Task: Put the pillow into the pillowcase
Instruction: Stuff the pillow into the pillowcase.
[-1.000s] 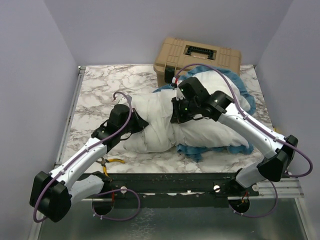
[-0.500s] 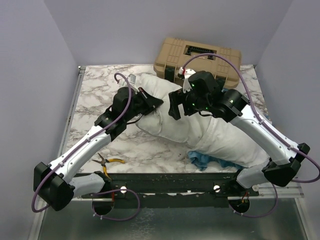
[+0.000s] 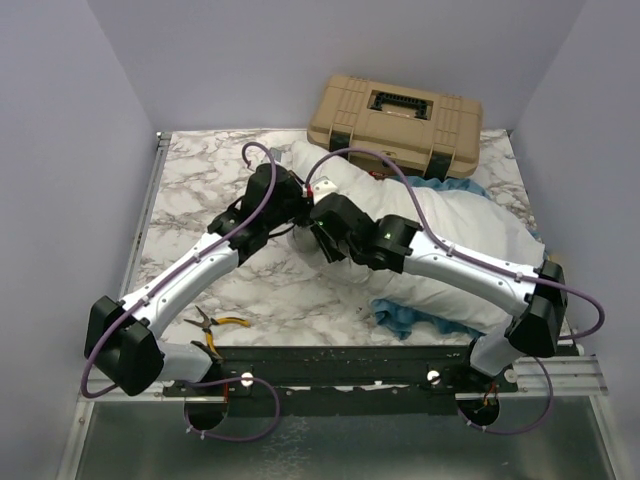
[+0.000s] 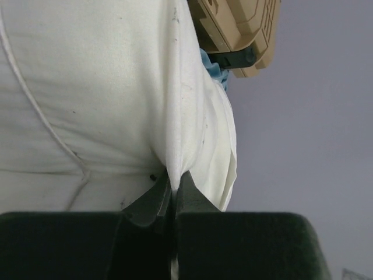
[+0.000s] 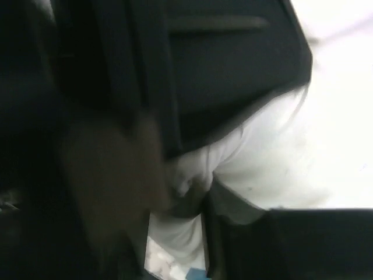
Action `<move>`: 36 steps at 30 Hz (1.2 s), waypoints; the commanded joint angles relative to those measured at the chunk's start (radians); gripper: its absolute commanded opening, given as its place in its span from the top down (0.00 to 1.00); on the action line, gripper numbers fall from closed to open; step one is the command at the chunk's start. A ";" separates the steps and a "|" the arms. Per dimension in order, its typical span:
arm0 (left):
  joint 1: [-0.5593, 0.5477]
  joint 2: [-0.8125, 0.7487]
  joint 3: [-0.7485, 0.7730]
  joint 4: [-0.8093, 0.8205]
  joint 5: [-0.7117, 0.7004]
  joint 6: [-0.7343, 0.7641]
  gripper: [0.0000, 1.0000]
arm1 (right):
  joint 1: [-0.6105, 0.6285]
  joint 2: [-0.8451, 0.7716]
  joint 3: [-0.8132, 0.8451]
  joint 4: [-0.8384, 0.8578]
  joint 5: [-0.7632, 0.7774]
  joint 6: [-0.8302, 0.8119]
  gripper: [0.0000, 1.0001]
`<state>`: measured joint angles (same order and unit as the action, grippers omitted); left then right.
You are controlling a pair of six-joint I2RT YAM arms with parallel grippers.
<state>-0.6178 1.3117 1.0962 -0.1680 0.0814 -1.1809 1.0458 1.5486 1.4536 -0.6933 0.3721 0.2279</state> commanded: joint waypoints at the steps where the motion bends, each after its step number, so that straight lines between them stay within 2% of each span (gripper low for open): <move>1: -0.014 -0.046 0.068 0.035 0.020 -0.032 1.00 | -0.035 0.049 0.004 0.094 0.144 -0.004 0.88; 2: -0.010 -0.064 0.068 0.029 0.002 -0.012 0.99 | -0.048 0.045 0.003 0.096 0.129 0.009 0.98; 4: 0.005 -0.101 0.069 0.002 -0.036 0.049 0.74 | -0.069 0.024 0.001 0.101 0.101 0.016 1.00; 6: 0.030 -0.143 0.074 -0.045 -0.071 0.107 0.42 | -0.087 -0.001 0.004 0.092 0.077 0.018 1.00; 8: 0.065 -0.179 0.097 -0.098 -0.114 0.190 0.20 | -0.114 -0.028 0.016 0.069 0.043 0.034 1.00; 9: 0.081 -0.194 0.118 -0.132 -0.127 0.237 0.05 | -0.131 -0.045 0.021 0.058 0.020 0.050 1.00; 10: 0.096 -0.202 0.142 -0.168 -0.137 0.288 0.02 | -0.153 -0.065 0.023 0.048 -0.007 0.067 1.00; 14: 0.159 -0.193 0.257 -0.409 -0.191 0.405 0.01 | -0.260 -0.164 0.023 0.024 -0.100 0.143 1.00; 16: 0.189 -0.186 0.254 -0.495 -0.188 0.411 0.01 | -0.309 -0.211 0.047 -0.003 -0.128 0.165 1.00; 19: 0.222 -0.205 0.146 -0.541 -0.127 0.346 0.01 | -0.359 -0.249 0.114 -0.050 -0.124 0.195 1.00; 21: 0.228 -0.227 0.023 -0.518 -0.056 0.243 0.03 | -0.373 -0.278 0.145 -0.057 -0.111 0.213 1.00; 23: 0.227 -0.245 -0.163 -0.429 0.060 0.135 0.08 | -0.379 -0.296 0.171 -0.062 -0.094 0.230 1.00; 25: 0.207 -0.258 -0.336 -0.224 0.170 0.005 0.14 | -0.380 -0.306 0.196 -0.064 -0.091 0.243 1.00; 28: 0.102 -0.246 -0.527 0.086 0.196 -0.159 0.20 | -0.380 -0.311 0.217 -0.060 -0.096 0.259 1.00; 32: -0.029 -0.080 -0.578 0.344 0.179 -0.226 0.20 | -0.380 -0.315 0.238 -0.051 -0.082 0.268 1.00; 36: -0.140 0.158 -0.504 0.510 0.208 -0.254 0.20 | -0.382 -0.314 0.251 -0.047 -0.083 0.272 1.00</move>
<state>-0.6739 1.3003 0.5209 0.0174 0.2295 -1.3281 0.6720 1.2518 1.6485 -0.7818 0.2516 0.4706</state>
